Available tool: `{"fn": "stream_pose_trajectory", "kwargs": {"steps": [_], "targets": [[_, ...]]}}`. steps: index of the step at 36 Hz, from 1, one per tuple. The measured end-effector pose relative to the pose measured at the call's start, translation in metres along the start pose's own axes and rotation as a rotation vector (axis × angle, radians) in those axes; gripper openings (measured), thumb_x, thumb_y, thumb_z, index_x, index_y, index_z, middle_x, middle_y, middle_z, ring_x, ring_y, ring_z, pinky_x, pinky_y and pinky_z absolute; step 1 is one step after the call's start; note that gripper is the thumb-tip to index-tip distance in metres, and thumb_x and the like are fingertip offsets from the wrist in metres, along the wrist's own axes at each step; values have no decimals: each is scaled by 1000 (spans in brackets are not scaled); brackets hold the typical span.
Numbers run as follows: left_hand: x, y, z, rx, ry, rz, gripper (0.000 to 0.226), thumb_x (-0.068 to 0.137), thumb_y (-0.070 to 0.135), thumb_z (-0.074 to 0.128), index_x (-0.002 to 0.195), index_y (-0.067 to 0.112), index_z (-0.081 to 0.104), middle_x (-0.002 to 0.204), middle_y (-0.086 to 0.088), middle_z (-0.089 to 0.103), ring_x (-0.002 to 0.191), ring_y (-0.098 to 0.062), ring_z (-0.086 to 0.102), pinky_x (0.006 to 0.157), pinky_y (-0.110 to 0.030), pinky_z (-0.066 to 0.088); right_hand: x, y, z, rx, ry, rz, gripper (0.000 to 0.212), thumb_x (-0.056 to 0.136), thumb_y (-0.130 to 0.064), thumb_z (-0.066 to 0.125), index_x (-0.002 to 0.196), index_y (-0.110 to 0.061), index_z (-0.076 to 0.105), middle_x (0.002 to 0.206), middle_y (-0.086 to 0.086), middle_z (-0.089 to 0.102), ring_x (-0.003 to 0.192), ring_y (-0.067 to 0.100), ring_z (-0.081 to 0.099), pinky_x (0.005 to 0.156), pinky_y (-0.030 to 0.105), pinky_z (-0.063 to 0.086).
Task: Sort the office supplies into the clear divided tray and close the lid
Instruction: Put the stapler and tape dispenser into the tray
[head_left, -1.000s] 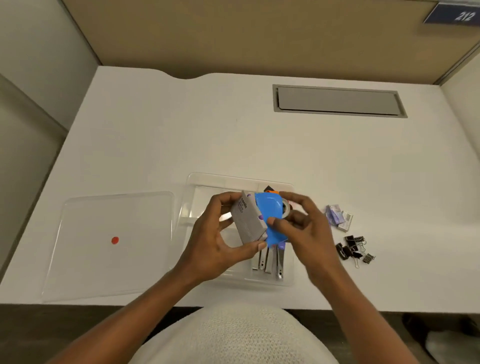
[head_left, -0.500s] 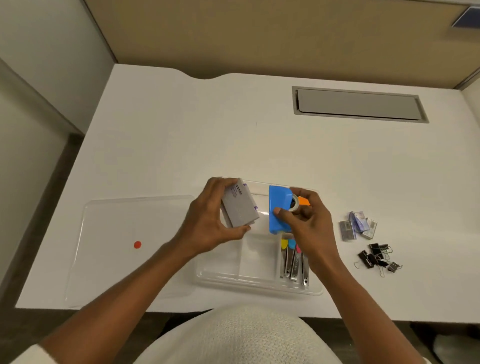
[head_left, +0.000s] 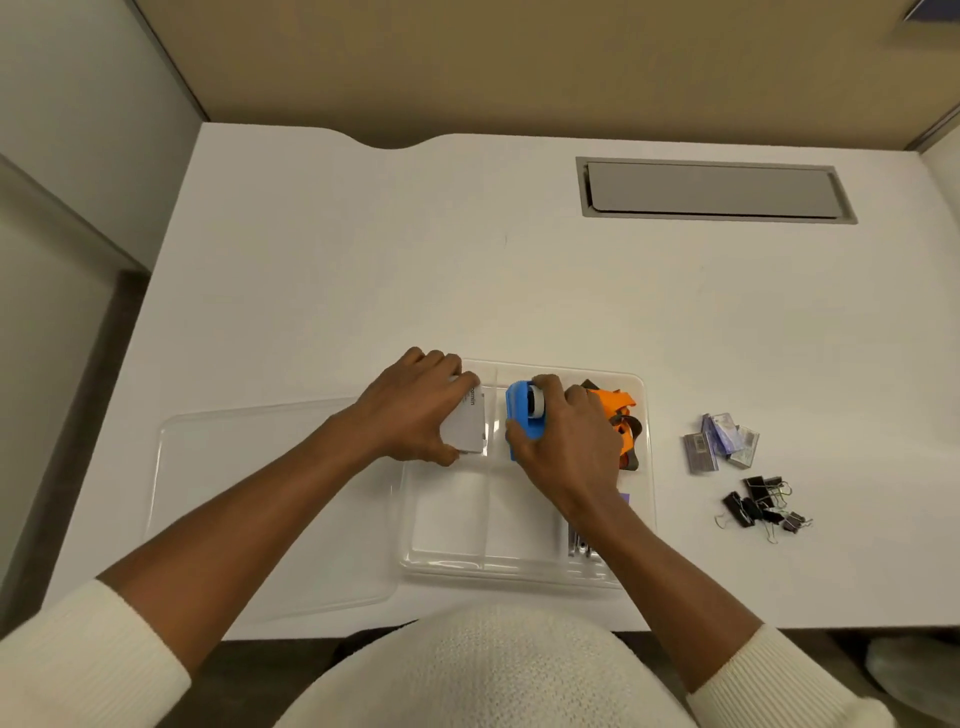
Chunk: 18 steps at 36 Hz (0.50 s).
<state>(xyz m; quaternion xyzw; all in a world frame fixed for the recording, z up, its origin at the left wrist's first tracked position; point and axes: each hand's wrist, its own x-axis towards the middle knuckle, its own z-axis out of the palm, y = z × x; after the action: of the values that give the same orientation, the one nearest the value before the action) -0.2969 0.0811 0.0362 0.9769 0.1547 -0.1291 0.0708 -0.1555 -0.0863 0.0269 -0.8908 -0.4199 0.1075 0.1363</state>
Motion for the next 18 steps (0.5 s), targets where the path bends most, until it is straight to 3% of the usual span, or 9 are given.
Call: {"fn": "stream_pose_trajectory", "kwargs": {"steps": [6,10,18], "targets": [[14,4,-5,34,-108,9,87,64,70,77,131,22,51,121,-1,55,106,-23,51,89,-35,43,14,3,17,-161,-62,-15,65,89,-58,64,139,-19,48,109,9,67,102,26,58,74,35,50],[21,13,-6,9,-195,-7,87,66,66,83,132,20,51,126,-4,54,111,-24,51,89,-34,44,15,4,27,-231,-102,-51,65,92,-57,61,139,-15,46,114,12,66,105,27,57,79,35,51],[18,26,-8,-32,-279,-96,92,70,66,83,141,20,48,141,-5,51,123,-26,51,89,-38,51,14,1,17,-218,-124,-43,62,95,-60,57,138,-16,48,121,13,61,105,26,59,76,33,51]]}}
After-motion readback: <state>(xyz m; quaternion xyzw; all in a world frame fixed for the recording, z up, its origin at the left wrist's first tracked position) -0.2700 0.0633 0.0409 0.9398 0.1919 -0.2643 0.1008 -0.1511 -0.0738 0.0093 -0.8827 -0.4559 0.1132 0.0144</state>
